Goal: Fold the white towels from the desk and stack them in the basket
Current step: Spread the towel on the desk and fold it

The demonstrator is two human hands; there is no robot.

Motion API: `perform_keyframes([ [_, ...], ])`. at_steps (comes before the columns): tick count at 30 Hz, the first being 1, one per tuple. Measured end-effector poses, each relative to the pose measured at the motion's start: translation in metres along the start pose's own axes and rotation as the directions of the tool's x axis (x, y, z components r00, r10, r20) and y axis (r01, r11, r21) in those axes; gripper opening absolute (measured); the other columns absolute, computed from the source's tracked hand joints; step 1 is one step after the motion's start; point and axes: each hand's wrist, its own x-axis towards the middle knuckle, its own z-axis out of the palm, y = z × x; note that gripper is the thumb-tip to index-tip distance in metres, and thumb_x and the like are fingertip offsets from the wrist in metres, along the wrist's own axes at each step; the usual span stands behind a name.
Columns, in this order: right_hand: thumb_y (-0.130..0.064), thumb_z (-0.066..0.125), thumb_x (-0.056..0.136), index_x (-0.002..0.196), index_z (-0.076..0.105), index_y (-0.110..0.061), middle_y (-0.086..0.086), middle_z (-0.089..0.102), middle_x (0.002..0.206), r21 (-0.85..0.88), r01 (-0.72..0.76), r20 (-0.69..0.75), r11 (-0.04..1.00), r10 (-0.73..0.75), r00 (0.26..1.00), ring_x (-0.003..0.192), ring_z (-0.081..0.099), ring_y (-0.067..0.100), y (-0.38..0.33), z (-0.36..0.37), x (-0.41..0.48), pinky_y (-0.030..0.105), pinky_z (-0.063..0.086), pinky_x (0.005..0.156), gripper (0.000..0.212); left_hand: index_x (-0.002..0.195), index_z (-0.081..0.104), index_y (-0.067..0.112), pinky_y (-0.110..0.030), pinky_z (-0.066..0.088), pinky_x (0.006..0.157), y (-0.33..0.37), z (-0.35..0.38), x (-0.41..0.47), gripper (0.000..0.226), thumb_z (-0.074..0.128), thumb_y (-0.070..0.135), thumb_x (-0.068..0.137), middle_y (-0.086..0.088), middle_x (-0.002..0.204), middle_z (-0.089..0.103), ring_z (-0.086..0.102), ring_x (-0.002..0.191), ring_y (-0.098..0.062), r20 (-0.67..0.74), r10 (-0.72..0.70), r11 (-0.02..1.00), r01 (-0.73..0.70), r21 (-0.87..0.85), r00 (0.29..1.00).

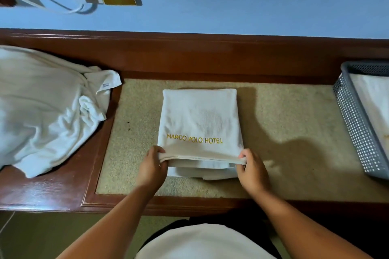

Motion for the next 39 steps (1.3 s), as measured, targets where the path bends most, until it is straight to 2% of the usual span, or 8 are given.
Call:
perform_keyframes([
  [3, 0.003, 0.067, 0.070, 0.085, 0.056, -0.019, 0.001, 0.057, 0.089, -0.135, 0.024, -0.093, 0.991, -0.037, 0.995, 0.071, 0.056, 0.030, -0.006, -0.002, 0.000, 0.031, 0.036, 0.052, 0.028, 0.097, 0.043, 0.019, -0.034, 0.033, 0.054, 0.001, -0.005, -0.005, 0.034, 0.061, -0.004, 0.079, -0.005, 0.085, 0.056, 0.050, 0.065, -0.029, -0.073, 0.005, 1.000, -0.003, 0.031, 0.997],
  [8, -0.007, 0.059, 0.079, 0.091, 0.051, -0.024, -0.003, 0.057, 0.096, -0.281, 0.033, 0.235, 0.959, 0.036, 0.971, 0.081, 0.061, 0.029, 0.008, -0.004, -0.004, 0.033, 0.041, 0.058, 0.023, 0.096, 0.052, 0.012, -0.033, 0.032, 0.057, -0.017, -0.004, -0.012, 0.035, 0.070, -0.001, 0.069, -0.008, 0.088, 0.057, 0.056, 0.065, -0.035, 0.081, 0.101, 0.937, -0.122, 0.328, 0.992],
  [12, -0.002, 0.064, 0.071, 0.090, 0.052, -0.020, -0.003, 0.056, 0.089, -0.230, 0.106, 0.202, 0.967, -0.059, 0.978, 0.069, 0.059, 0.028, 0.013, -0.008, -0.014, 0.033, 0.041, 0.051, 0.029, 0.094, 0.052, 0.015, -0.031, 0.036, 0.055, -0.029, -0.004, -0.022, 0.044, 0.079, 0.002, 0.063, -0.006, 0.085, 0.055, 0.057, 0.061, -0.034, 0.146, 0.179, 0.880, -0.224, 0.418, 0.973],
  [17, -0.017, 0.055, 0.076, 0.094, 0.046, -0.030, -0.006, 0.049, 0.094, -0.310, 0.137, 0.368, 0.941, -0.014, 0.930, 0.081, 0.059, 0.026, 0.023, -0.009, -0.024, 0.036, 0.045, 0.063, 0.024, 0.120, 0.050, 0.024, -0.042, 0.049, 0.076, -0.038, 0.003, -0.034, 0.038, 0.060, 0.014, 0.084, -0.004, 0.121, 0.044, 0.057, 0.097, -0.032, 0.268, 0.062, 0.819, -0.203, 0.536, 0.961],
  [24, -0.034, 0.059, 0.079, 0.067, 0.049, -0.021, -0.005, 0.052, 0.074, 0.006, -0.216, 0.154, 0.976, 0.213, 0.965, 0.066, 0.053, 0.018, 0.017, -0.003, -0.016, 0.033, 0.041, 0.058, 0.020, 0.099, 0.056, 0.026, -0.036, 0.046, 0.073, -0.036, -0.005, -0.025, 0.026, 0.046, 0.039, 0.078, 0.002, 0.115, 0.049, 0.056, 0.094, -0.026, 0.226, -0.036, 0.995, 0.014, 0.096, 0.973],
  [29, -0.047, 0.069, 0.089, 0.100, 0.055, -0.012, 0.004, 0.063, 0.092, 0.095, -0.511, 0.201, 0.854, 0.486, 0.850, 0.091, 0.064, 0.030, -0.009, 0.001, 0.006, 0.032, 0.043, 0.071, 0.039, 0.113, 0.045, 0.014, -0.032, 0.041, 0.062, -0.006, 0.001, -0.001, 0.034, 0.067, 0.030, 0.093, -0.003, 0.097, 0.061, 0.060, 0.081, -0.021, 0.153, -0.392, 0.902, 0.412, -0.131, 0.907],
  [32, -0.039, 0.053, 0.101, 0.128, 0.059, -0.003, 0.018, 0.064, 0.126, 0.005, -0.498, 0.245, 0.867, 0.482, 0.841, 0.121, 0.058, 0.036, -0.009, 0.001, 0.013, 0.034, 0.044, 0.091, 0.045, 0.102, 0.057, 0.009, -0.029, 0.041, 0.058, -0.005, 0.003, 0.008, 0.021, 0.069, 0.024, 0.092, -0.001, 0.087, 0.064, 0.061, 0.076, -0.019, 0.135, -0.419, 0.896, 0.433, -0.100, 0.898],
  [39, -0.014, 0.062, 0.085, 0.126, 0.051, -0.009, 0.021, 0.052, 0.127, -0.123, -0.440, 0.042, 0.889, 0.448, 0.893, 0.112, 0.053, 0.043, -0.006, 0.016, -0.009, 0.043, 0.046, 0.092, 0.043, 0.116, 0.051, 0.015, -0.041, 0.047, 0.084, 0.000, 0.011, 0.005, 0.028, 0.062, 0.016, 0.089, -0.010, 0.114, 0.062, 0.060, 0.104, -0.034, 0.097, -0.347, 0.935, 0.336, 0.113, 0.933],
])
